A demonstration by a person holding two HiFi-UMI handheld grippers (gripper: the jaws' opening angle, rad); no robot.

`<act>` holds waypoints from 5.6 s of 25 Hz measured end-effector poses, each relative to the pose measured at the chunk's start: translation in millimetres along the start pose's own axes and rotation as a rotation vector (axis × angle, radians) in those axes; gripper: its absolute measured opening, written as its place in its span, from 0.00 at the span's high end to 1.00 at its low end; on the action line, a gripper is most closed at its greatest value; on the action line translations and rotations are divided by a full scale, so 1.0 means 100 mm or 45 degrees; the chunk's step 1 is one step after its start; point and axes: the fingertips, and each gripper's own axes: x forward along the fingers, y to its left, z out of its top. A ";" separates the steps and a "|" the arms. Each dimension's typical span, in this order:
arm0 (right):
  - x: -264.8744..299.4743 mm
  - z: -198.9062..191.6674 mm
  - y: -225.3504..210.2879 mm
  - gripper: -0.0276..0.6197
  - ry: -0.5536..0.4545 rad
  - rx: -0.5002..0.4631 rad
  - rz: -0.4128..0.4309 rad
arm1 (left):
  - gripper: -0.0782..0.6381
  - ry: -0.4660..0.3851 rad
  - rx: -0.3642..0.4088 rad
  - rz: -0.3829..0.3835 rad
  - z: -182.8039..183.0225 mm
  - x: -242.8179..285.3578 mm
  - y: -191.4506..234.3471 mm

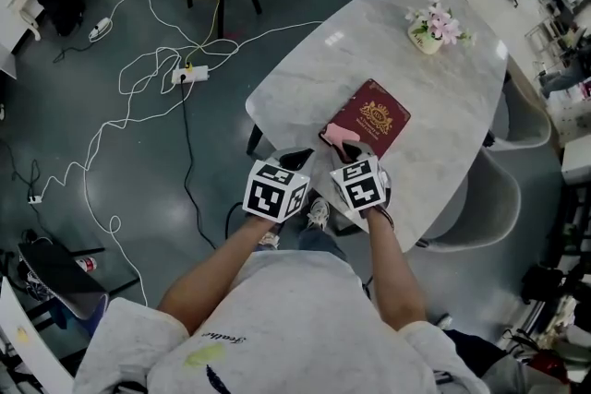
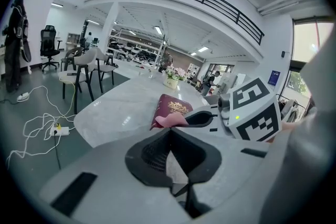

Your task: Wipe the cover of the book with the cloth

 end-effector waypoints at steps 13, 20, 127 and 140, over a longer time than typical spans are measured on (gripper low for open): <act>-0.12 -0.03 0.31 0.93 0.002 0.017 -0.039 | 0.88 -0.012 0.022 -0.053 -0.11 -0.22 -0.02; -0.25 -0.01 0.40 0.93 -0.002 0.013 -0.087 | 0.88 -0.026 0.048 -0.101 -0.12 -0.30 -0.07; 1.05 0.58 -1.44 0.93 0.144 -0.294 0.216 | 0.88 0.116 -0.213 -0.017 0.58 1.31 1.10; 0.98 0.57 -1.11 0.93 0.152 -0.304 0.274 | 0.88 0.096 -0.221 -0.020 0.52 1.14 1.06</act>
